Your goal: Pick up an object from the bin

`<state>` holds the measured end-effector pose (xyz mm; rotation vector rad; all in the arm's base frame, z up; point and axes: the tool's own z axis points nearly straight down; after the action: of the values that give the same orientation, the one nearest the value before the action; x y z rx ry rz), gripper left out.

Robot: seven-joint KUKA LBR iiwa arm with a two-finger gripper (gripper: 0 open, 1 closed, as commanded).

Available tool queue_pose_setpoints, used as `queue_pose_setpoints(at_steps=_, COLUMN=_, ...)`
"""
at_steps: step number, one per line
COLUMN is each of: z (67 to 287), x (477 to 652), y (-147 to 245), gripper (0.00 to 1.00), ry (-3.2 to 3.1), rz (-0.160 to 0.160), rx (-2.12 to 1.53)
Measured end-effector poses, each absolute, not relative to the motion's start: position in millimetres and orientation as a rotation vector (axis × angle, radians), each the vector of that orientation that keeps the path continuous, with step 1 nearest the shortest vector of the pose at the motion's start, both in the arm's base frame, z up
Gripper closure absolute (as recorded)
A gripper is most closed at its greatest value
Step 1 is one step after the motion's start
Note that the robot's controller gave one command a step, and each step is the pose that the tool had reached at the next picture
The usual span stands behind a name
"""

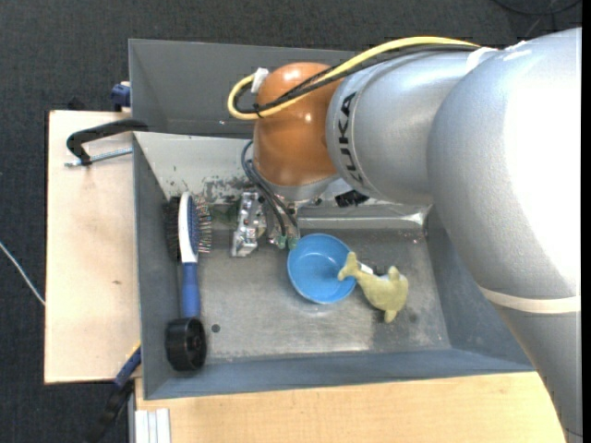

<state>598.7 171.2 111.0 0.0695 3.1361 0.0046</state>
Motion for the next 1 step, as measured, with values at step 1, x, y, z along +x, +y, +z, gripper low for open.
queue_pose_setpoints(at_steps=1, z=103.5, x=577.1, y=138.7, gripper=1.0, ry=3.137, rz=-0.001, rx=-0.198)
